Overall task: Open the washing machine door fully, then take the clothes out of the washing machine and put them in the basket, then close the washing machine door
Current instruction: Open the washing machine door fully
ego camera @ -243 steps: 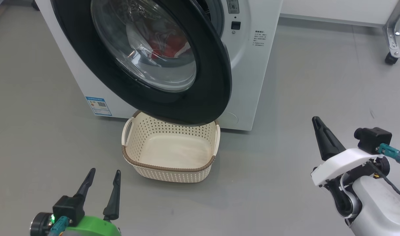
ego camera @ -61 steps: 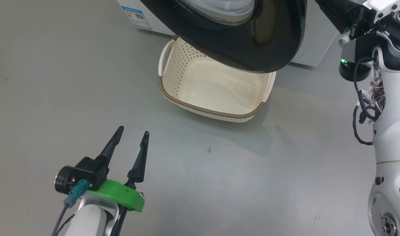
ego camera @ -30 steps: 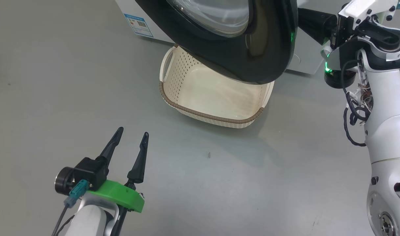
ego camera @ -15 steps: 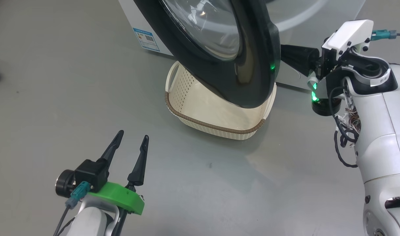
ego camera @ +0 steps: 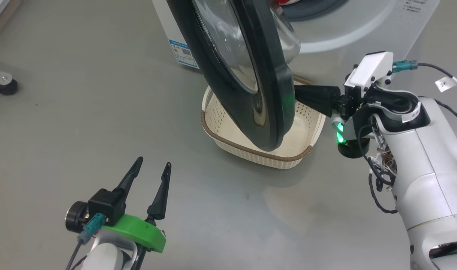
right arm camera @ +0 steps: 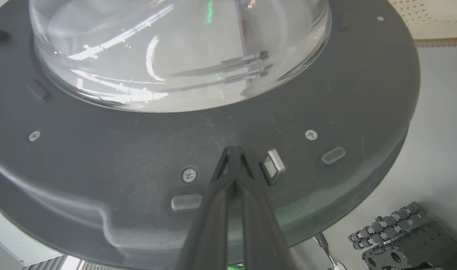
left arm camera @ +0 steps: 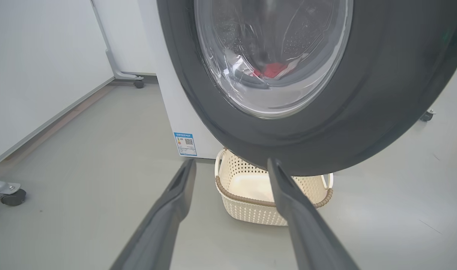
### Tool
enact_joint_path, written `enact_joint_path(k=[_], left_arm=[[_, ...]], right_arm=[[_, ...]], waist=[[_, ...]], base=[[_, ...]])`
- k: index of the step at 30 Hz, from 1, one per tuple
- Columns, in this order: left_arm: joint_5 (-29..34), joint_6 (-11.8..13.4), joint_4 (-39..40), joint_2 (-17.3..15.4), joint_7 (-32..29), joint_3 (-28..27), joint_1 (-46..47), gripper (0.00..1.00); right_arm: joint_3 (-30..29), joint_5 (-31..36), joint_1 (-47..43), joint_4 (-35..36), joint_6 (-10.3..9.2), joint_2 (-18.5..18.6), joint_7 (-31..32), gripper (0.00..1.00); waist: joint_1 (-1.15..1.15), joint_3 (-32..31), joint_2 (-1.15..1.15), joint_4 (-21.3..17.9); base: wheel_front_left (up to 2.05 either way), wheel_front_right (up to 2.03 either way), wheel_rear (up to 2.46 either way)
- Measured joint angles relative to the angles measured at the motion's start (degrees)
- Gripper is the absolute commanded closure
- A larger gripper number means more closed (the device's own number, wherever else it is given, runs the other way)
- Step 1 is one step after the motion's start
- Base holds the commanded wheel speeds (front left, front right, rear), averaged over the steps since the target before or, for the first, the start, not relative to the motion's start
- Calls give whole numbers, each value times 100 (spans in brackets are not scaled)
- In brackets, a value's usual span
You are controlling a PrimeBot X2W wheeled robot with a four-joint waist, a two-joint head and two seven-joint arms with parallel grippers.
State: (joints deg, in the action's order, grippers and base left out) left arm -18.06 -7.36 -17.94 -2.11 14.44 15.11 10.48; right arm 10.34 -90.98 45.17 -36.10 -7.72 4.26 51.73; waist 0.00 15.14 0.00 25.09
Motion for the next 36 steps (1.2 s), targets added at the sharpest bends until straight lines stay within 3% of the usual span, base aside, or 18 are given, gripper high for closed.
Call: enact_joint_path(k=[22,36], left_arm=[[56,0,-41,2,0,-24,-257,0],[152,0,19,1,0,-163,-344,0]], right_arm=[[1072,-1058,-428,226,0,3,-60,100],[1470,-1361,-455,315,0,-18,-449,100]], waist=[[0,-287,0,572],[0,-375,0,593]], base=[[0,0,0],[0,0,0]])
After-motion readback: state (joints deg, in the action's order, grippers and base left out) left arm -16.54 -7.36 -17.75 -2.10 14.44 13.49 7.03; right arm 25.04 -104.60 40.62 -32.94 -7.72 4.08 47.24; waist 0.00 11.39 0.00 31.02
